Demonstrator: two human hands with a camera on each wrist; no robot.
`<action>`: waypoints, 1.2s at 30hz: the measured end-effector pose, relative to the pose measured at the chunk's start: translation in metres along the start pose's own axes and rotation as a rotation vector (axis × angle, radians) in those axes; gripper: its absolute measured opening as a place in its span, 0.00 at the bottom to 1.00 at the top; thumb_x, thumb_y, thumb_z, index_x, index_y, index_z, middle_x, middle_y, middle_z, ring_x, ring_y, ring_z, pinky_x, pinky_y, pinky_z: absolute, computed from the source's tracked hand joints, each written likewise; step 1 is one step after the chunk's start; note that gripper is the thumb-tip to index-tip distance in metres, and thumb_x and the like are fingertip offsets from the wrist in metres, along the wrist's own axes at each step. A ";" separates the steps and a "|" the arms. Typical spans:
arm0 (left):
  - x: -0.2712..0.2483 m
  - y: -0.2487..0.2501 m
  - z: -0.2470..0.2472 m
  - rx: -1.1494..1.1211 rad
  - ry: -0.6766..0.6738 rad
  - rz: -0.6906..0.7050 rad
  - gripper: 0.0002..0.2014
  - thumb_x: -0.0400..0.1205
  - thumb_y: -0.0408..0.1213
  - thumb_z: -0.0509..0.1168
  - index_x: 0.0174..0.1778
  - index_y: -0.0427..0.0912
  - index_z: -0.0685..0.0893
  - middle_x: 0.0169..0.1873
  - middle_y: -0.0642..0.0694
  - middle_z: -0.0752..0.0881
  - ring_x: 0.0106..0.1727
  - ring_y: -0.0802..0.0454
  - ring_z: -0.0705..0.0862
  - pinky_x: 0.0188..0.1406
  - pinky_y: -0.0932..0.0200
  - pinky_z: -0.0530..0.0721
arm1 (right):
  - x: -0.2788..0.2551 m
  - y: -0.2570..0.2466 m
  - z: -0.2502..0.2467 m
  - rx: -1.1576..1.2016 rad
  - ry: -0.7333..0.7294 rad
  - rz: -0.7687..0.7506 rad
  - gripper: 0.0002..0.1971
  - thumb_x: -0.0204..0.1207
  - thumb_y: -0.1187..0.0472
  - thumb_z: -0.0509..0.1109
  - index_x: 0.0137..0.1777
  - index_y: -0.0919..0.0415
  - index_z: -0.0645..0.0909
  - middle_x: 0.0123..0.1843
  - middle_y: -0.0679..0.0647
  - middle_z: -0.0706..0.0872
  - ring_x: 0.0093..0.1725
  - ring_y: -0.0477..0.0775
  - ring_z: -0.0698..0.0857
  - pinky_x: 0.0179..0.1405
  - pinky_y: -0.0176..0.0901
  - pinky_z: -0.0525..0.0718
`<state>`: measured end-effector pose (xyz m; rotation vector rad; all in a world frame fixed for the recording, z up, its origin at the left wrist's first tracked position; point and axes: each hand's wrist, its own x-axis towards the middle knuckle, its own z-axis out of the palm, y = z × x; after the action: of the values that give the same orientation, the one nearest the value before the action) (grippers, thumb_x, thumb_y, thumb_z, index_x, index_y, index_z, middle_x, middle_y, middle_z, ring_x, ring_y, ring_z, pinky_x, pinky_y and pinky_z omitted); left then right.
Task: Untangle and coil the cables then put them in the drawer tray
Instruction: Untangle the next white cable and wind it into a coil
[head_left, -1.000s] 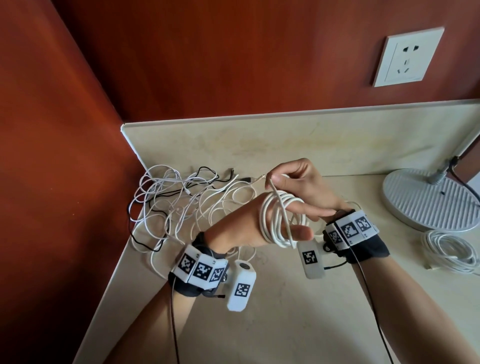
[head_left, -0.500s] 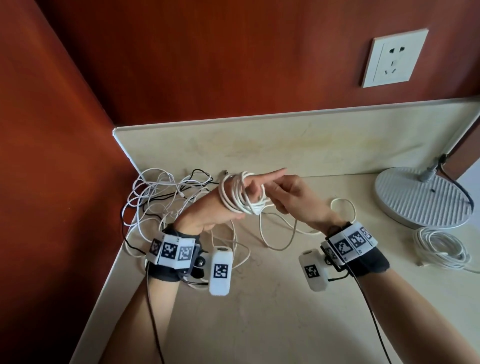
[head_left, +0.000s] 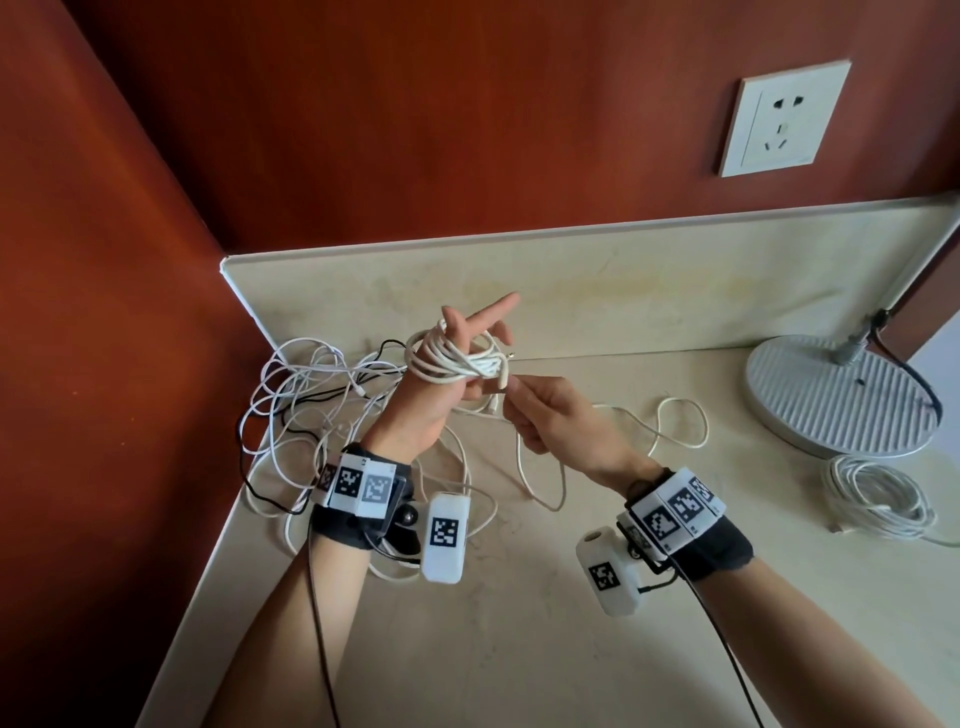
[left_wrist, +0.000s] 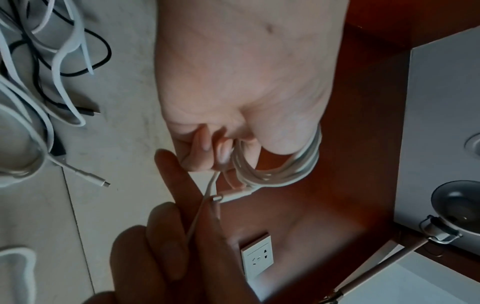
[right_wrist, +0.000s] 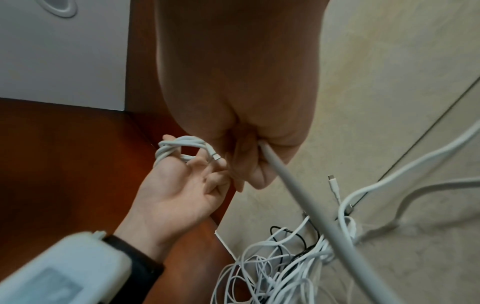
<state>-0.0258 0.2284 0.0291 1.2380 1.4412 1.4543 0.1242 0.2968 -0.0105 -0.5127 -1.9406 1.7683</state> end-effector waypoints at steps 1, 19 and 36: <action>0.002 -0.001 -0.001 -0.017 0.016 -0.010 0.44 0.77 0.72 0.44 0.81 0.50 0.79 0.46 0.53 0.80 0.36 0.60 0.77 0.29 0.67 0.66 | -0.001 0.001 0.001 0.007 -0.009 0.002 0.29 0.95 0.57 0.54 0.35 0.36 0.86 0.29 0.41 0.66 0.27 0.46 0.62 0.25 0.37 0.65; 0.028 -0.039 -0.030 0.779 0.233 -0.004 0.41 0.83 0.72 0.54 0.81 0.43 0.79 0.66 0.35 0.86 0.66 0.44 0.88 0.63 0.69 0.79 | -0.019 -0.016 0.002 -0.559 0.129 -0.169 0.11 0.88 0.61 0.66 0.47 0.55 0.89 0.25 0.44 0.78 0.25 0.48 0.74 0.29 0.36 0.70; -0.037 -0.007 0.009 0.613 -0.597 -0.189 0.28 0.77 0.49 0.79 0.72 0.47 0.84 0.57 0.52 0.88 0.54 0.61 0.85 0.61 0.62 0.84 | 0.001 -0.050 -0.051 -0.310 -0.250 -0.216 0.12 0.77 0.60 0.81 0.56 0.64 0.88 0.42 0.59 0.90 0.40 0.53 0.87 0.44 0.54 0.84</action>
<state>-0.0080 0.1967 0.0161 1.6601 1.5511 0.4384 0.1542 0.3342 0.0424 -0.1755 -2.3631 1.4619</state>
